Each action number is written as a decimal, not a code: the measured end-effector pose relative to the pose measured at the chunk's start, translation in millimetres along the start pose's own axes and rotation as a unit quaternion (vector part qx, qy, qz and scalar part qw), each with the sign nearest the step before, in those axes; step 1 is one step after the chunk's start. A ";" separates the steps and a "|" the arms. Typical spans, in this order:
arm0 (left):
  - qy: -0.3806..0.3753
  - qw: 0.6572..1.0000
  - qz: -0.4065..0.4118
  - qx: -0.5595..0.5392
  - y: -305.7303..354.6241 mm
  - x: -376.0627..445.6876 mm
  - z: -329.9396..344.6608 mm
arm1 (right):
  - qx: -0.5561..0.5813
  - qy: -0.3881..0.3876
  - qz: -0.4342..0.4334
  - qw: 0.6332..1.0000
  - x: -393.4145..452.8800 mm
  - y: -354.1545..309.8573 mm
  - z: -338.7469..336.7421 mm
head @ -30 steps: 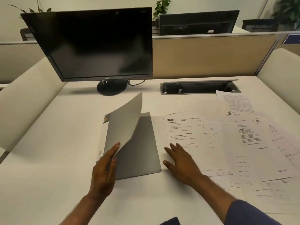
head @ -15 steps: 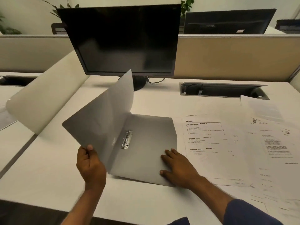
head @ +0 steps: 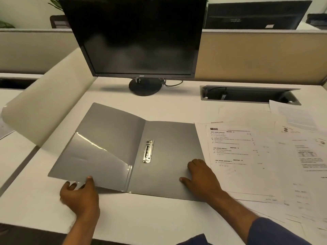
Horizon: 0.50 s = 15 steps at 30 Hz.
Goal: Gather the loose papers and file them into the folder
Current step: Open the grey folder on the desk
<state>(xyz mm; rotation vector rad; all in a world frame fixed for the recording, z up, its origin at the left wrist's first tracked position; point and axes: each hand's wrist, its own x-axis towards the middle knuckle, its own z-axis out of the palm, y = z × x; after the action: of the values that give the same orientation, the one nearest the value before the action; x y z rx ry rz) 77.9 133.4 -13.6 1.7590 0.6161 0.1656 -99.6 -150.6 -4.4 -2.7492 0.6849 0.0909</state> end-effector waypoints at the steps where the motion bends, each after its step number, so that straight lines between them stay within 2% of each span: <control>1: 0.022 0.999 0.017 0.046 2.2 -0.1 -1.7 | 0.003 0.005 -0.001 1.000 0.4 -0.7 1.5; 3: 0.035 0.977 0.130 0.164 6.0 -0.3 -6.6 | 0.008 0.009 -0.002 1.000 1.6 -1.8 4.6; 4: 0.020 0.950 0.210 0.228 5.9 0.9 -8.5 | 0.012 0.010 -0.003 1.000 2.1 -1.8 5.7; 6: -0.055 0.869 0.365 0.329 6.6 5.9 -7.2 | 0.029 0.015 -0.009 0.999 4.0 -2.5 8.0; 8: -0.150 0.797 0.462 0.360 6.6 8.6 2.4 | 0.051 0.019 -0.023 0.998 6.0 -2.0 9.6; 11: -0.265 0.738 0.492 0.377 5.6 4.8 23.0 | 0.090 0.021 -0.023 0.995 9.5 0.4 10.9; 15: -0.320 0.691 0.482 0.433 -3.1 6.8 48.5 | 0.090 0.068 0.066 0.991 15.7 11.9 12.4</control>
<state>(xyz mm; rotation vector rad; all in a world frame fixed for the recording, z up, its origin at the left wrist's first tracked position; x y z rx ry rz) 103.2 95.5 -31.8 2.6994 -0.9876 -0.0622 -91.2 -163.9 -21.6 -2.5519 0.8677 -0.1259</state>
